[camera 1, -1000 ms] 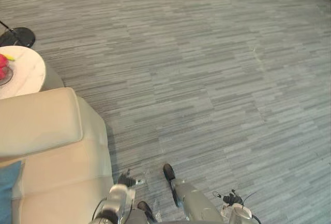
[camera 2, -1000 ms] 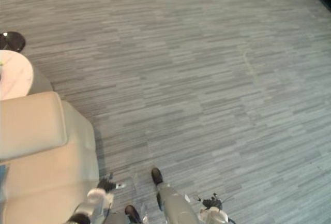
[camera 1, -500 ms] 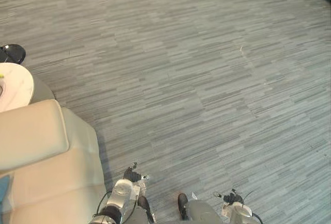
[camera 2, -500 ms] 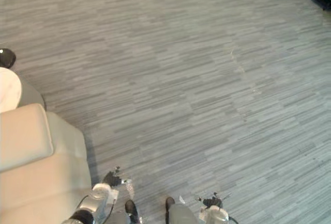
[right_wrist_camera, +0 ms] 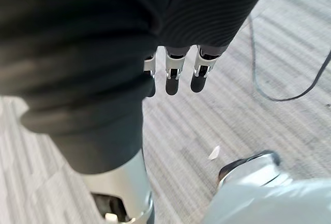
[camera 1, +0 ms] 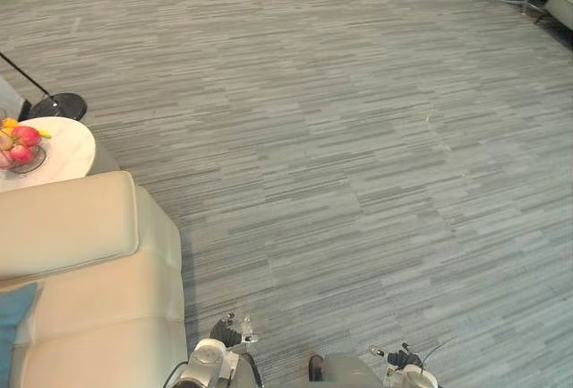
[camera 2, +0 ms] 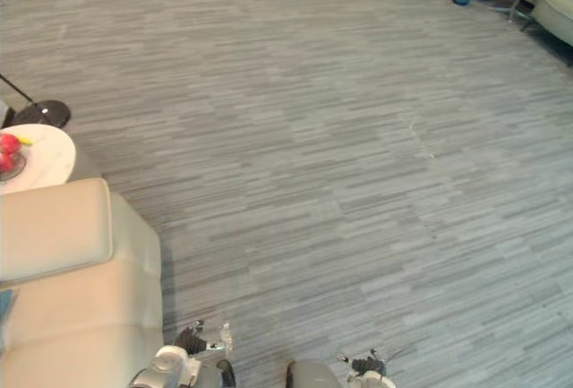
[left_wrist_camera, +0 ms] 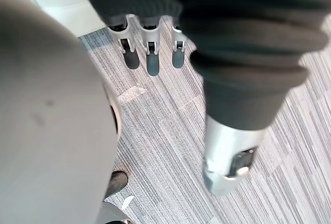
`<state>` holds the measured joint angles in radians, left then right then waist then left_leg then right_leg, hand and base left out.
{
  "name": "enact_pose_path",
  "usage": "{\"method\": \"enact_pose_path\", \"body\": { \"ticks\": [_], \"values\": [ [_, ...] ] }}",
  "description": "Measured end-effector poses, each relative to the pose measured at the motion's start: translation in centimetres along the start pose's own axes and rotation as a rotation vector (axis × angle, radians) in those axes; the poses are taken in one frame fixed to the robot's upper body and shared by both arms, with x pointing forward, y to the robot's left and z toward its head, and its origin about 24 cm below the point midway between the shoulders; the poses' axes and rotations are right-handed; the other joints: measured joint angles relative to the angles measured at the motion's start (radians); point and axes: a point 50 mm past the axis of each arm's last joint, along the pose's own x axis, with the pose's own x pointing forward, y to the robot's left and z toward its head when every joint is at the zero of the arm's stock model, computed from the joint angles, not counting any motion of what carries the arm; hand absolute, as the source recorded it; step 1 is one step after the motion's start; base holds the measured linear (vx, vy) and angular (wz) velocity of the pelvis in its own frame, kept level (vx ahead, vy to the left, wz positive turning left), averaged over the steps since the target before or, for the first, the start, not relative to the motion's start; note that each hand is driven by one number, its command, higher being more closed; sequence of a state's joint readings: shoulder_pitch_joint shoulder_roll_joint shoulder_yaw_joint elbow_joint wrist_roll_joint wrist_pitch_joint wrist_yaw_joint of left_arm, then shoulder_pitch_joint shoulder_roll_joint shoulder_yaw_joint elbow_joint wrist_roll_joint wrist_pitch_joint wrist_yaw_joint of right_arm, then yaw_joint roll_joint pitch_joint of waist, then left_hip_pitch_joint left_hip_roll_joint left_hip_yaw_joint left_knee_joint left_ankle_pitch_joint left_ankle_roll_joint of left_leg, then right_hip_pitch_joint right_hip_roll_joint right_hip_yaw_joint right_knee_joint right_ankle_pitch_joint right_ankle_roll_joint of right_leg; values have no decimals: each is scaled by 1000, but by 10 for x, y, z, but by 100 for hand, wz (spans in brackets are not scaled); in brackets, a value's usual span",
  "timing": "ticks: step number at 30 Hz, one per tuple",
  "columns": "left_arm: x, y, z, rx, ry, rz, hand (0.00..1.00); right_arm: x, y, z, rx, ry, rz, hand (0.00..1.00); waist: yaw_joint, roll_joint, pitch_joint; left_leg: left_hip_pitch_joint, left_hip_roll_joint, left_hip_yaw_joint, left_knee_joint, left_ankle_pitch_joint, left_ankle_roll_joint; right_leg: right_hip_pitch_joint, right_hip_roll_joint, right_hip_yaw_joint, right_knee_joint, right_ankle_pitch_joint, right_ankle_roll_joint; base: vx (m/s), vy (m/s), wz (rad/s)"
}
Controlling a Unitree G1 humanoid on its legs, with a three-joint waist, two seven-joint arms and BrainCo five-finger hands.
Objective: Pick up cushions and gather them together orderly.
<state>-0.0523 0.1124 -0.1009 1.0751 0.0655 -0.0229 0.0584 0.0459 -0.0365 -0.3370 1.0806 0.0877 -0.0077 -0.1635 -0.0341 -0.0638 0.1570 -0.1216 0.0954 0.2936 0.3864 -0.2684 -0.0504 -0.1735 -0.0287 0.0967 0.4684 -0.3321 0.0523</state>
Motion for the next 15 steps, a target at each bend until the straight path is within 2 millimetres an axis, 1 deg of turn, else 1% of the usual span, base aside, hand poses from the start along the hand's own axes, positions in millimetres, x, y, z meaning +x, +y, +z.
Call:
{"method": "enact_pose_path", "body": {
  "ticks": [1, 2, 3, 4, 5, 6, 7, 8, 9, 10, 11, 12, 13, 14, 15],
  "values": [
    [0, 0, 0, -2, 0, 1, 0, 0, -7, -5, 9, 12, -18, 0, -7, 8, 1, 3, -14, -1, -10, -10, 8, -16, -9, 7, 22, 4, 28, -42, 161, -60],
    [0, 1, -1, -4, 5, 7, 0, -1, -3, -4, 12, 12, -11, 0, -9, 11, 5, 3, -22, 22, -19, -12, 9, -60, -17, 22, 102, 18, 58, -15, 106, -55],
    [-1, 4, -4, 0, 14, 20, 0, -1, -1, -3, 15, 10, -5, 0, -15, 4, 4, 3, -23, 46, -20, -13, 10, -108, -28, 24, 195, 33, 60, 38, 119, -64],
    [-1, 8, -7, 5, 26, 38, 0, -1, -1, -3, 14, 14, -4, 0, -17, -1, 5, 23, -23, 87, -37, -6, 10, -151, -46, -3, 273, 49, 37, 70, 68, -72],
    [-1, 9, -9, 5, 37, 44, 0, -1, -1, -3, 13, 14, -6, 0, -17, 2, 8, 51, -22, 119, -56, 1, 17, -162, -76, -53, 285, 50, 23, 126, 51, -84],
    [-1, 9, -10, 3, 38, 45, 0, 0, -2, -2, 11, 10, -9, 0, -18, 5, 10, 78, -18, 148, -74, 4, 15, -156, -99, -98, 256, 51, 13, 145, -9, -98],
    [-1, 9, -8, 2, 32, 46, 0, 1, -2, 4, 1, -5, -8, 0, -18, 15, 12, 113, -4, 192, -97, 8, 7, -143, -120, -173, 176, 54, 4, 183, -40, -124],
    [0, 10, -4, 4, 22, 51, 0, 3, 1, 16, -16, -38, 1, 0, -19, 31, 11, 137, 20, 239, -128, 18, -10, -138, -131, -289, 37, 81, -1, 161, -51, -119],
    [1, 12, -2, 5, 15, 55, 0, 3, 4, 20, -27, -51, 9, 0, -20, 33, 11, 143, 24, 252, -142, 26, -23, -137, -134, -335, -28, 111, -6, 137, -52, -90],
    [1, 14, -1, 4, 12, 58, 0, 3, 5, 22, -32, -59, 13, 0, -27, 35, 12, 148, 27, 254, -157, 34, -36, -130, -137, -387, -82, 198, -36, 240, -137, -48],
    [3, 14, 9, 6, -12, 58, 0, 4, 4, 24, -33, -68, 8, 0, -35, 46, 19, 160, 47, 246, -185, 51, -56, -103, -109, -418, -120, 235, -76, 245, -163, -36],
    [4, 11, 16, 3, -36, 48, 0, 4, 2, 25, -34, -73, 0, 0, -36, 57, 22, 166, 51, 241, -201, 64, -70, -106, -92, -409, -122, 230, -84, 293, -209, -37],
    [5, 6, 23, -4, -56, 36, 0, 5, -2, 28, -33, -80, -8, 0, -36, 70, 32, 184, 57, 243, -211, 71, -83, -109, -83, -404, -98, 207, -91, 221, -179, -38],
    [5, 0, 25, -12, -61, 24, 0, 5, -4, 28, -35, -81, -15, 0, -36, 81, 40, 206, 66, 244, -207, 75, -89, -107, -77, -393, -68, 181, -98, 227, -177, -43],
    [5, -3, 24, -16, -60, 15, 0, 5, -6, 27, -35, -76, -20, 0, -37, 84, 40, 216, 68, 243, -188, 77, -94, -106, -77, -383, -42, 154, -103, 221, -177, -33]
  ]
}}
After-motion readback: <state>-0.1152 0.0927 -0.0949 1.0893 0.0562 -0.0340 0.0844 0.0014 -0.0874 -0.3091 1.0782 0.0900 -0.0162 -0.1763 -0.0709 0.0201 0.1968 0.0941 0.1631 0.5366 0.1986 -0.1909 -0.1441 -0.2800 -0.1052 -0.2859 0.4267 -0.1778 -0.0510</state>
